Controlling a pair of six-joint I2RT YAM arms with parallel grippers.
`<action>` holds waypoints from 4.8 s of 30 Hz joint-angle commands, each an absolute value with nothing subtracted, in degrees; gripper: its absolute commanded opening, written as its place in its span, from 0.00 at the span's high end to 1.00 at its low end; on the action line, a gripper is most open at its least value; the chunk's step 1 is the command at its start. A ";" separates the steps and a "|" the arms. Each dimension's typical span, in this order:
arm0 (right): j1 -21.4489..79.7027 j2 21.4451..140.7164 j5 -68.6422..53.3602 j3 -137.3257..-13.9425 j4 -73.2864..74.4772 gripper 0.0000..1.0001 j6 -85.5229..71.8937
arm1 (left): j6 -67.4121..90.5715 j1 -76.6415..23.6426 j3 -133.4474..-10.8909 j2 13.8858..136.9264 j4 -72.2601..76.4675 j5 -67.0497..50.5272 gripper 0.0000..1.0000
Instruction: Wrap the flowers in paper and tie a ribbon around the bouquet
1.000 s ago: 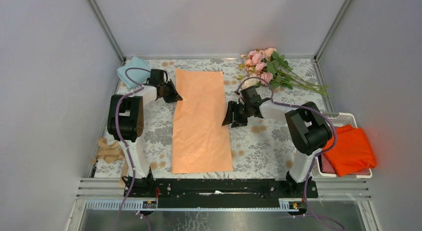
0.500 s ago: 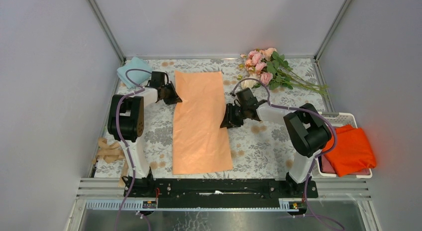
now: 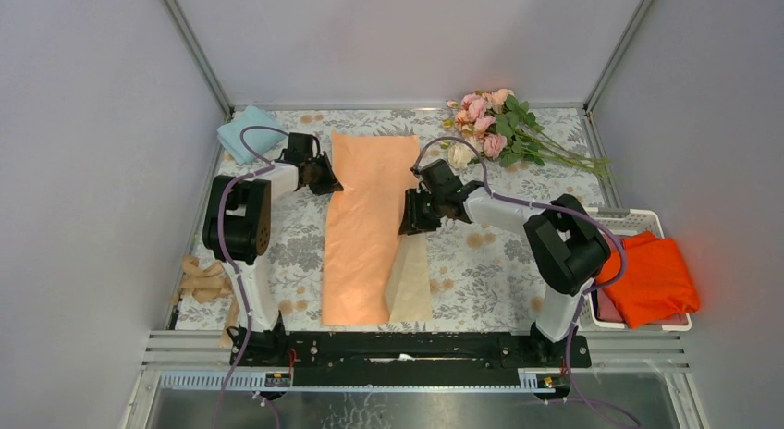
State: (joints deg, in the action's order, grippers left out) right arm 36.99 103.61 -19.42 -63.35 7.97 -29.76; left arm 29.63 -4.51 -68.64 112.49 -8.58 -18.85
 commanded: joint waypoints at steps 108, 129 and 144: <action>16.93 125.66 -26.70 -77.66 -8.65 0.19 -48.60 | 17.78 19.78 -52.24 72.47 -13.56 -33.71 1.00; 24.05 118.52 -16.87 -88.06 0.37 1.00 -34.13 | 14.78 21.54 -53.30 72.37 -14.52 -26.75 1.00; 26.28 87.93 3.71 -67.64 17.29 1.00 -22.68 | 8.77 19.92 -48.38 73.06 -11.17 -23.82 1.00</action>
State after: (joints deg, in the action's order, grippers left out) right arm 26.55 93.23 -2.42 -76.53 10.31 -22.48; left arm 11.62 21.65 -49.63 72.38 -15.94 -23.20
